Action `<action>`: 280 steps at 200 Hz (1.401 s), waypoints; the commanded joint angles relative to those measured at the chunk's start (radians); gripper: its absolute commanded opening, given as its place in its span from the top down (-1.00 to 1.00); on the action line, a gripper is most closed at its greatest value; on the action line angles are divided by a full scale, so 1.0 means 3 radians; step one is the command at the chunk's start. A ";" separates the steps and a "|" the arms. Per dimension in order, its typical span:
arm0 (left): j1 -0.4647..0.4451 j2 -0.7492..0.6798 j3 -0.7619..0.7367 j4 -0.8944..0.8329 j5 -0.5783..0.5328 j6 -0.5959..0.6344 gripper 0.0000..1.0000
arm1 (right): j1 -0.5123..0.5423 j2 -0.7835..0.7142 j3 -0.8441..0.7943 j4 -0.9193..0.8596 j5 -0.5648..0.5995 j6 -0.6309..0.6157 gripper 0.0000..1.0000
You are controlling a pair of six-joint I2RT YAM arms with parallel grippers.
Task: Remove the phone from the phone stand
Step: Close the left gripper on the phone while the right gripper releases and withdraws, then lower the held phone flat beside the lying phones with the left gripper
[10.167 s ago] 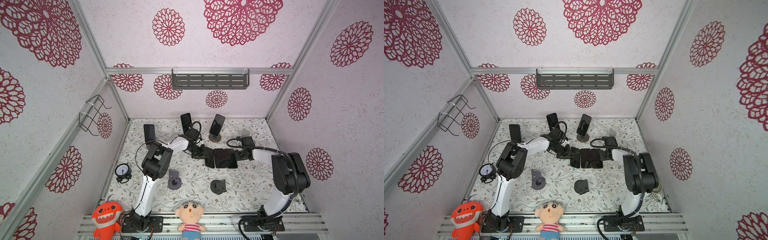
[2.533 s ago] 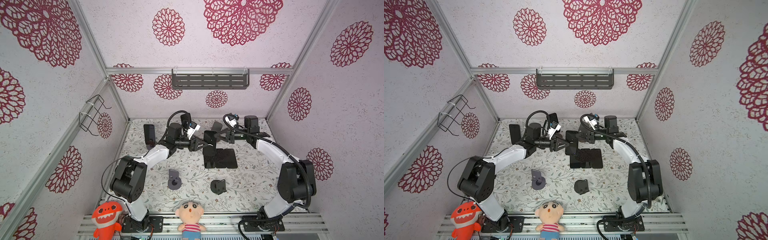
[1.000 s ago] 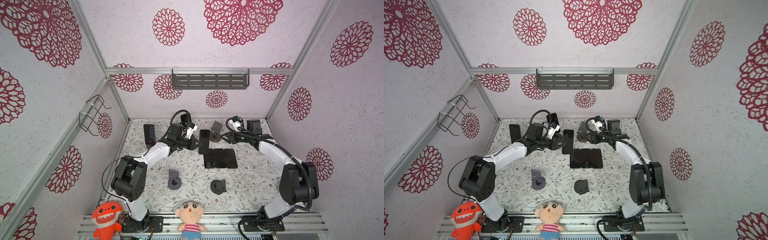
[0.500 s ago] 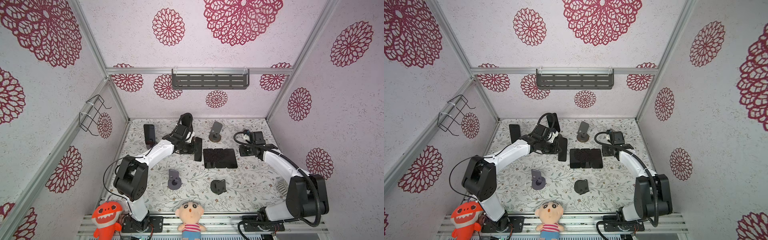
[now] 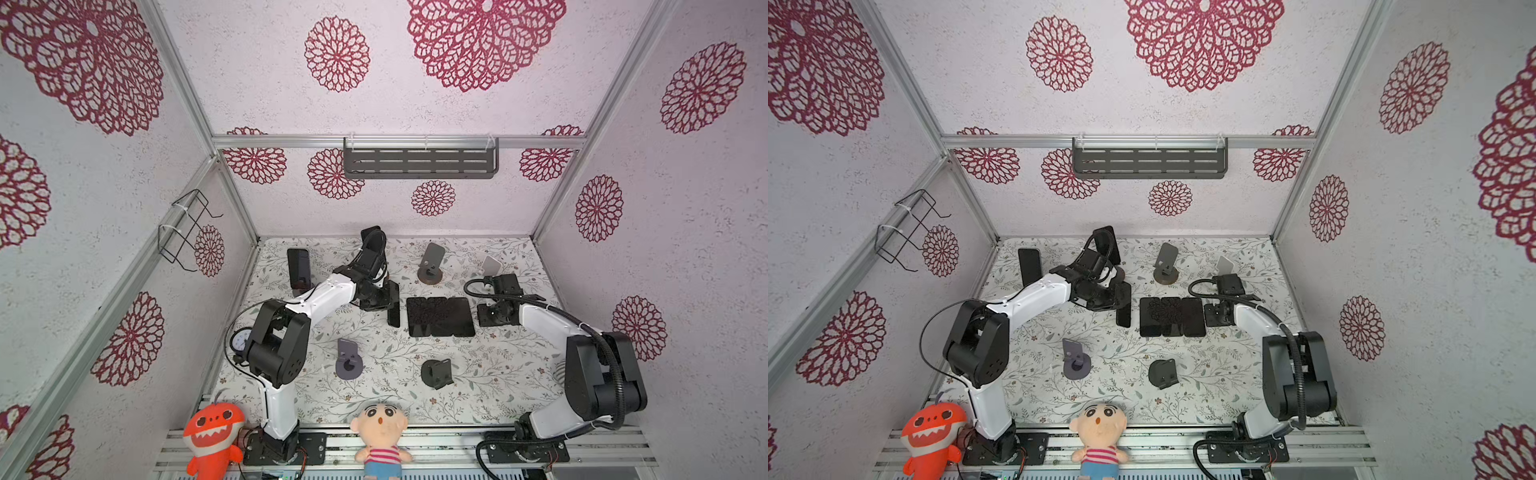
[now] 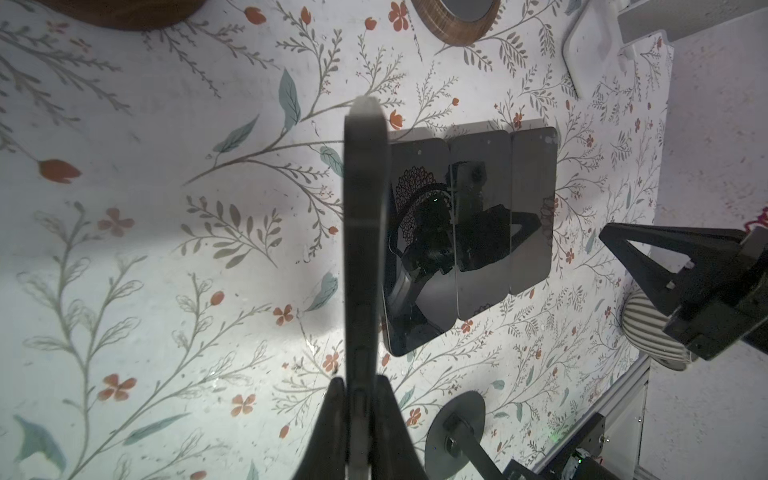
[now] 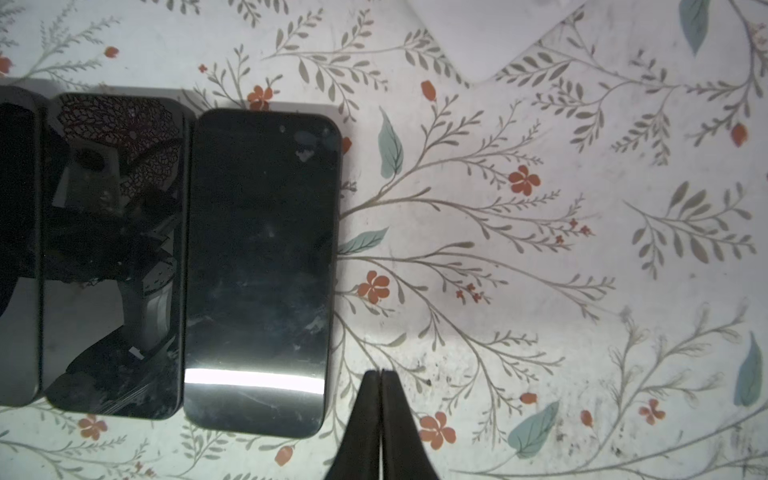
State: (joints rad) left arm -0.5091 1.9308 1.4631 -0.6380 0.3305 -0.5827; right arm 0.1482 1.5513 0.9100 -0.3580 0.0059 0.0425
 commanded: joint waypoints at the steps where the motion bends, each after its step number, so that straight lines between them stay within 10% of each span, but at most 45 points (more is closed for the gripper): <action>1: -0.0020 0.0078 0.0217 -0.0168 0.0130 -0.0111 1.00 | -0.0018 0.0018 0.0053 -0.0055 0.0105 -0.0083 0.83; 280: -0.0047 0.0705 0.0744 -0.0554 0.0348 -0.0364 1.00 | -0.0004 0.0509 0.0188 0.0055 -0.0043 -0.0113 0.82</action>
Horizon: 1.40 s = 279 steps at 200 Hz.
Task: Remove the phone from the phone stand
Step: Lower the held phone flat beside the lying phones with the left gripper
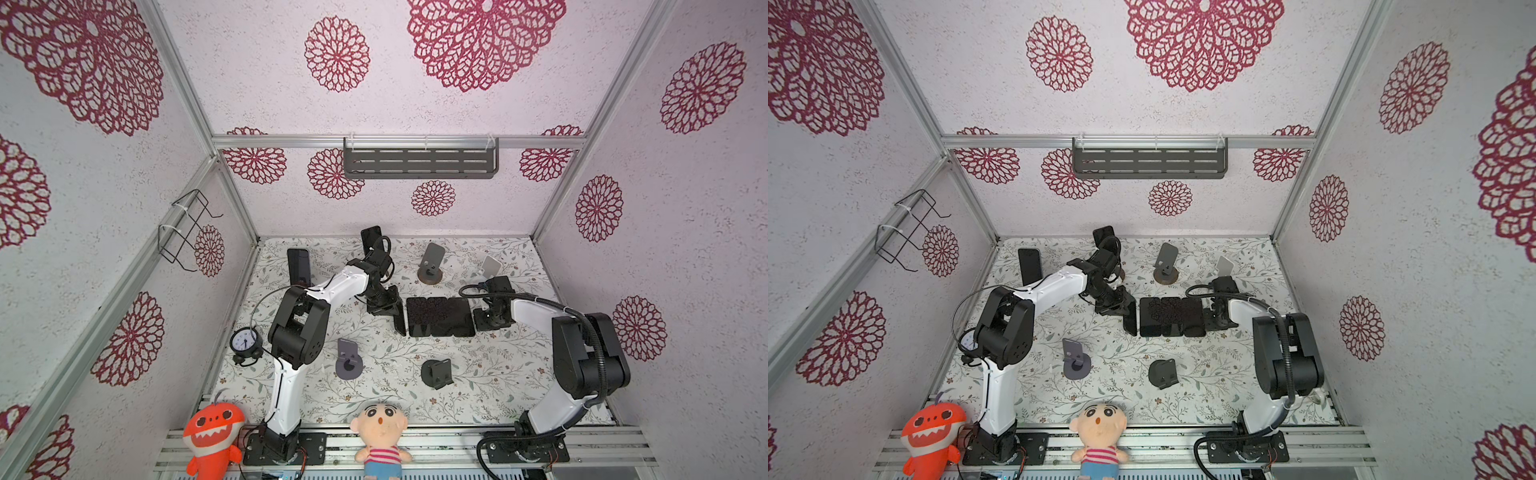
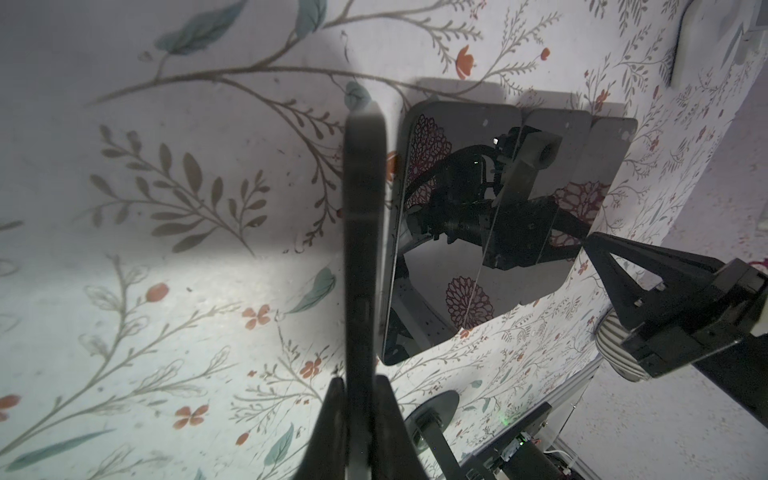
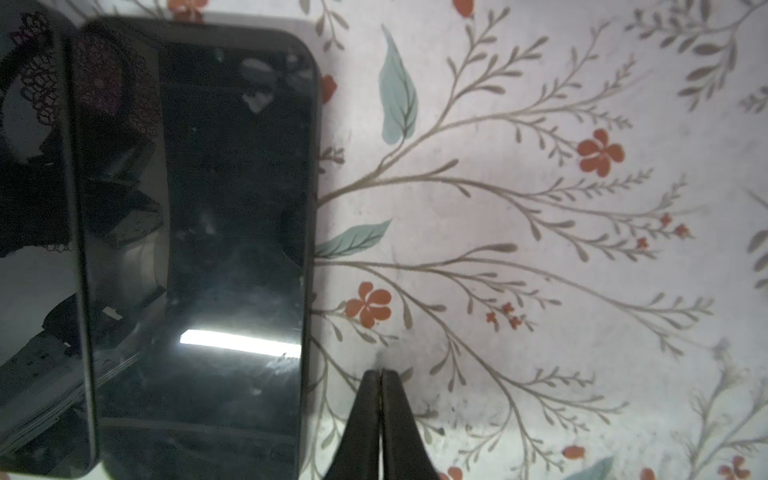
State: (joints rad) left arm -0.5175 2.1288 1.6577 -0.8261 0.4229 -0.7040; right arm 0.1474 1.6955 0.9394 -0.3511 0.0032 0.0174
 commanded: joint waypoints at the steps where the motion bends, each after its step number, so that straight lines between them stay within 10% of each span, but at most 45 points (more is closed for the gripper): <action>1: -0.0019 0.0046 0.0097 0.0071 0.0039 0.0040 1.00 | -0.0001 0.0029 0.0090 0.0034 -0.0035 -0.0031 0.82; 189: -0.0022 0.0170 0.0060 0.0188 0.0201 0.0120 1.00 | 0.0091 0.0233 0.0065 0.0200 -0.0149 0.0055 0.85; 279: -0.0010 0.0158 -0.0063 0.0093 0.0089 0.0168 0.45 | 0.0097 0.0259 0.0059 0.0217 -0.0154 0.0055 0.86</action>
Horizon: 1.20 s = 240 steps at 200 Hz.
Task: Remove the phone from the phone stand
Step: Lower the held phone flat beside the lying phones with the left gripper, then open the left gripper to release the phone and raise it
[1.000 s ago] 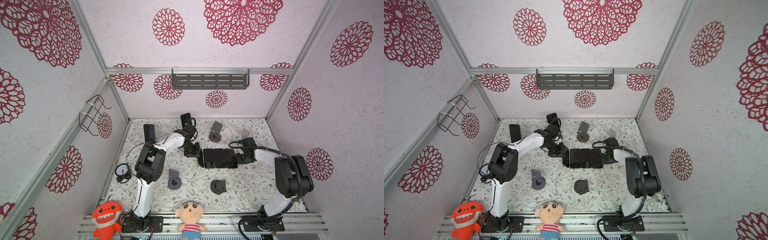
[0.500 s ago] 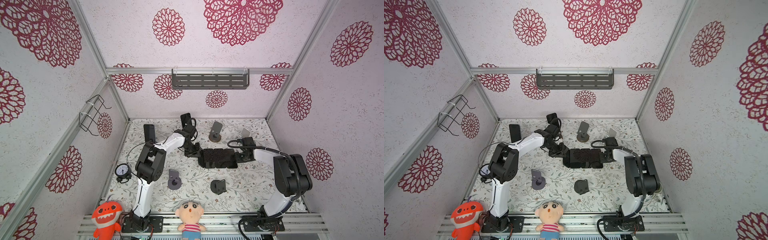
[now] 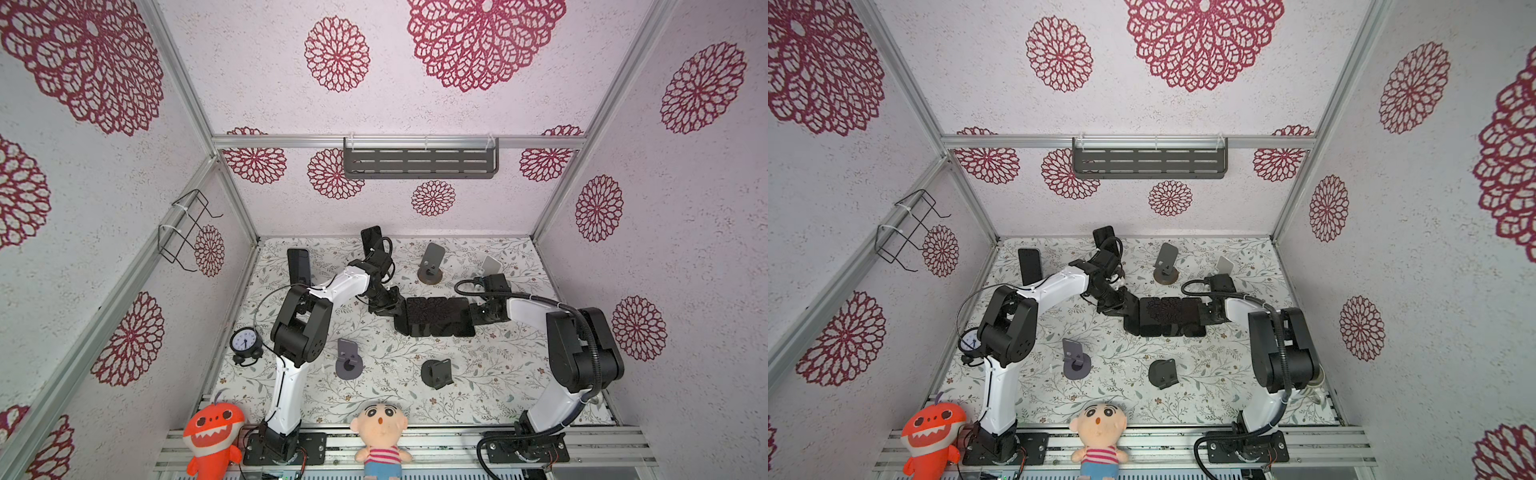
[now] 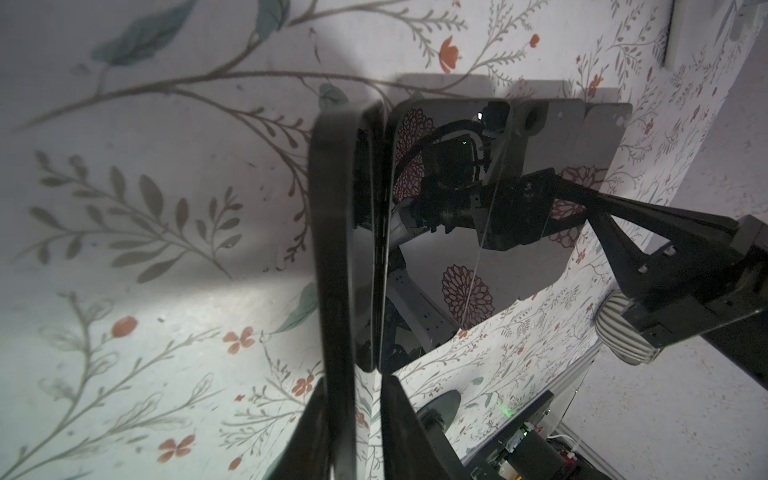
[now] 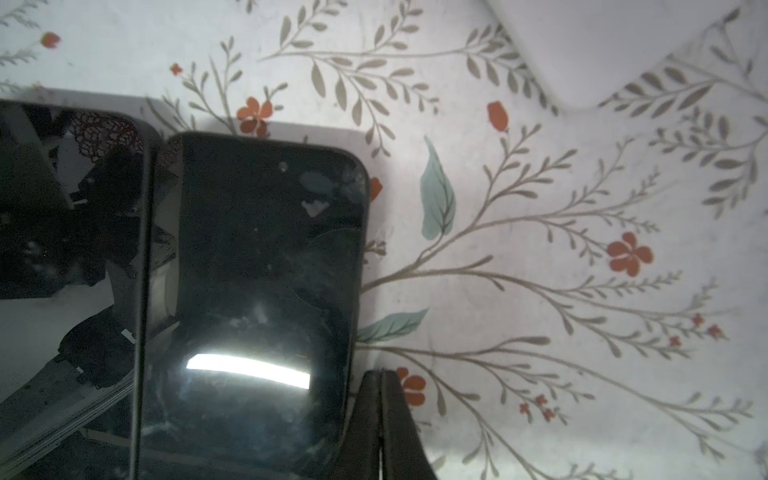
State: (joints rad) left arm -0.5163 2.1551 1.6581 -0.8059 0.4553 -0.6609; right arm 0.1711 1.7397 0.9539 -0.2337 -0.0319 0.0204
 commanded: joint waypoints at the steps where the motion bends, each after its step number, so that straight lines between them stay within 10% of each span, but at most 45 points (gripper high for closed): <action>1: -0.0011 0.0071 -0.0065 0.0029 -0.0017 0.0025 0.45 | 0.0018 0.0112 0.0011 -0.0174 -0.0034 0.0047 0.86; 130: -0.0009 0.0194 -0.0046 -0.0109 -0.0312 0.0023 0.11 | 0.0020 0.0084 0.0009 -0.0197 0.0003 0.0007 0.85; 240: -0.0016 0.0109 -0.0032 -0.0156 -0.0381 0.0052 -0.56 | 0.0018 0.0067 0.0008 -0.0195 0.0037 0.0041 0.64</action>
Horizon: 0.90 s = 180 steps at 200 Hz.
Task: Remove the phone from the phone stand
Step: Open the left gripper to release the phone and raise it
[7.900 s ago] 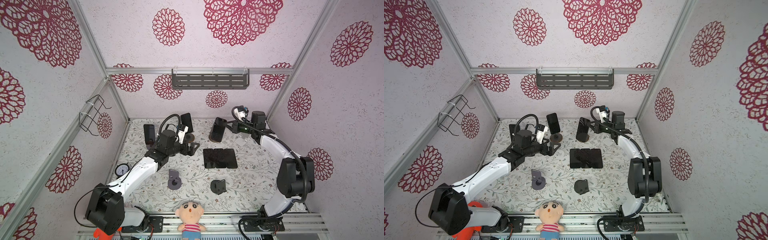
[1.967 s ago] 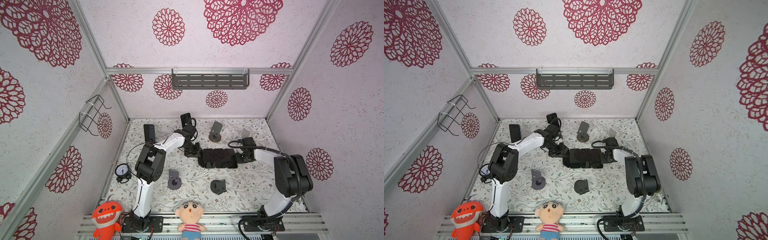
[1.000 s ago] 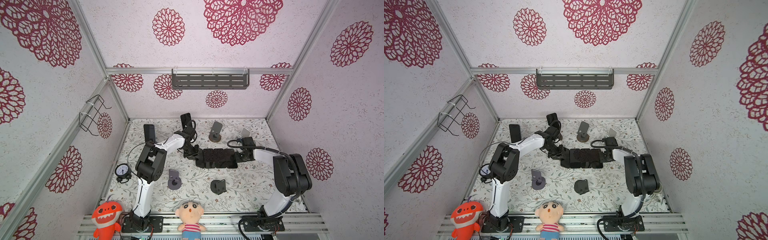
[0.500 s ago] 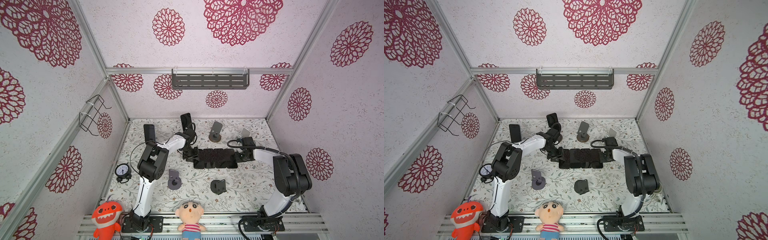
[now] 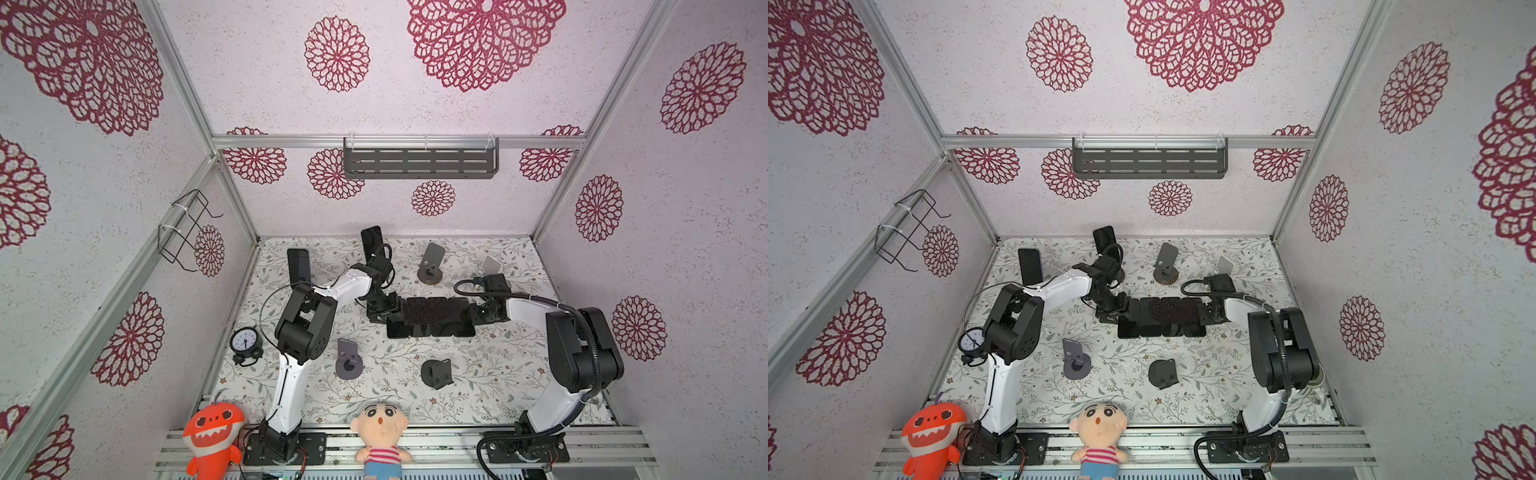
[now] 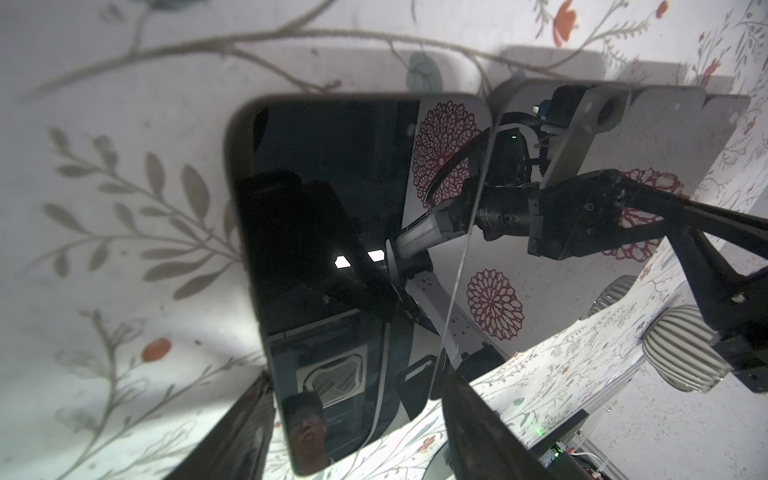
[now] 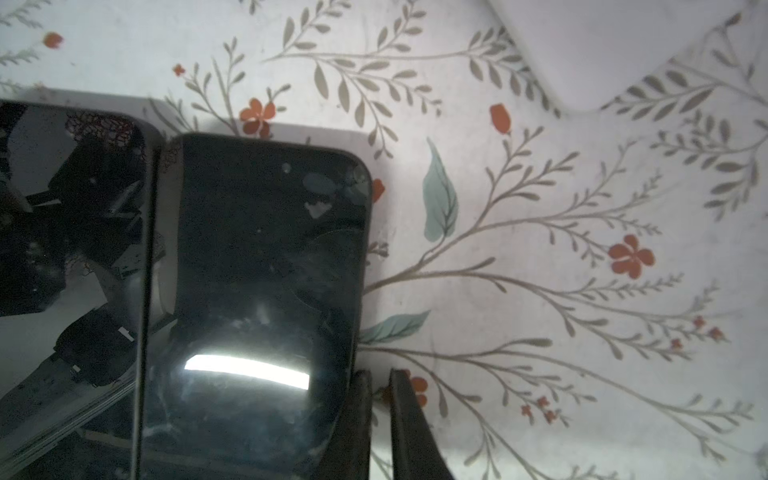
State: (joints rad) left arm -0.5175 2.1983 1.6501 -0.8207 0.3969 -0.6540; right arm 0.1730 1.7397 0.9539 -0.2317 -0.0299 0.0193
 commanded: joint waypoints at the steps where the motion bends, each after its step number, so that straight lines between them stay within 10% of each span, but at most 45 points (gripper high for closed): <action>1: -0.0013 -0.0035 -0.0002 -0.0107 -0.0192 0.0033 -0.57 | 0.0011 0.0064 0.0010 -0.0200 0.0030 0.0046 0.64; 101: -0.0060 -0.0898 0.0021 -0.0267 -0.0981 0.0063 -0.99 | 0.0008 -0.0383 0.0154 -0.0121 0.0152 0.0106 0.28; 180: -0.0095 -0.1638 -0.0260 0.0260 -0.2007 0.0203 -0.95 | 0.0011 -0.0657 0.0064 -0.0148 0.0215 0.0172 0.05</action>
State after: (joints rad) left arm -0.5411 1.7161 1.5734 -0.8120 -0.0444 -0.6060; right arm 0.1730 1.5944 0.9707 -0.2604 0.0078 0.0479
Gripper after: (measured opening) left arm 0.974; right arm 0.443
